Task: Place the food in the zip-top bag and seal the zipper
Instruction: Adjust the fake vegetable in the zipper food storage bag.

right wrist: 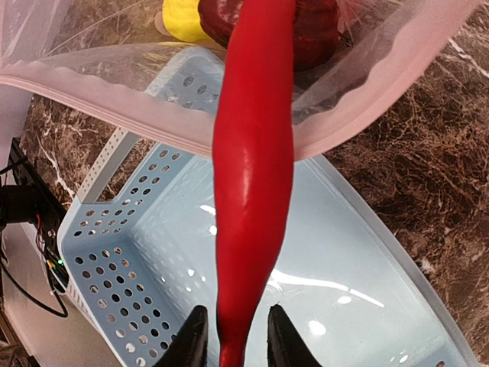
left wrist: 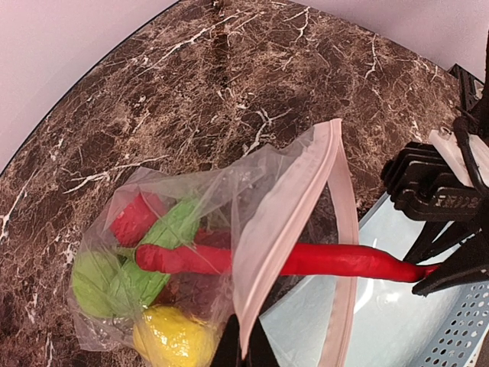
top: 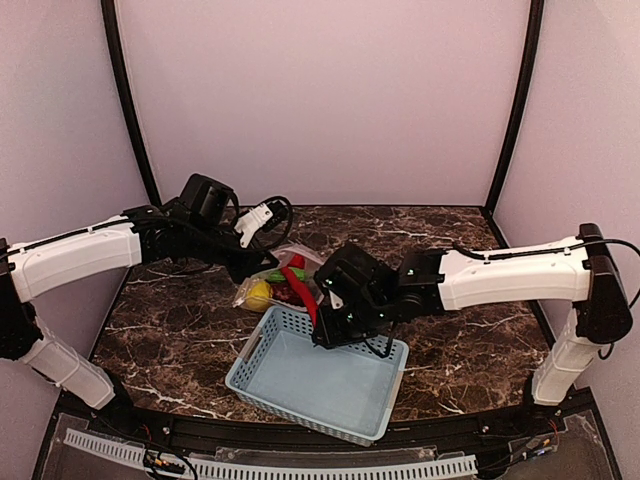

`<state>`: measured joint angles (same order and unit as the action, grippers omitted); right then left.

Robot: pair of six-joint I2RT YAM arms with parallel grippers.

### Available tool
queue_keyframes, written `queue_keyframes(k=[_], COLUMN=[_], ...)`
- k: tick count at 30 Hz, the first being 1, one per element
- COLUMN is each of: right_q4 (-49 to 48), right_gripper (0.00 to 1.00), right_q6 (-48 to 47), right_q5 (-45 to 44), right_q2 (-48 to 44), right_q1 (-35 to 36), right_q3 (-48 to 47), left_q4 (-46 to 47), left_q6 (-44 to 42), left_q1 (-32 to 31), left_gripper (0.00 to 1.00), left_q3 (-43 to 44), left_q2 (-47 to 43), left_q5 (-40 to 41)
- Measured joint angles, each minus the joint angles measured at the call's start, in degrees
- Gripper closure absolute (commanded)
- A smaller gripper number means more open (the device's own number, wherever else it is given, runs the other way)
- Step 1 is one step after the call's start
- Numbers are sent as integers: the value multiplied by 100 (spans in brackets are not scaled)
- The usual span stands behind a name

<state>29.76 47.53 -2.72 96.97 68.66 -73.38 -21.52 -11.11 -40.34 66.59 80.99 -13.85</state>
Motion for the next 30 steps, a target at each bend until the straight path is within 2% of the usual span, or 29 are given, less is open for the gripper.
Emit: queue_keyframes(k=[4, 7, 17, 30], right_q4=[33, 236, 1541, 2144], right_gripper=[96, 100, 100, 100], right_q6=[20, 4, -684, -2203], right_q5=[-63, -186, -428, 400], right_q2=[0, 0, 11, 708], right_q1=[7, 13, -20, -577], right_q3=[-11, -138, -1355, -2114], left_q4=[0, 0, 0, 0], left_q6=[-2, -4, -177, -280], left_q1=[0, 0, 0, 0], left_gripper=[99, 99, 99, 99], left_q3=[0, 0, 0, 0], left_q2=[0, 0, 0, -4], left_q5=[0, -2, -514, -957])
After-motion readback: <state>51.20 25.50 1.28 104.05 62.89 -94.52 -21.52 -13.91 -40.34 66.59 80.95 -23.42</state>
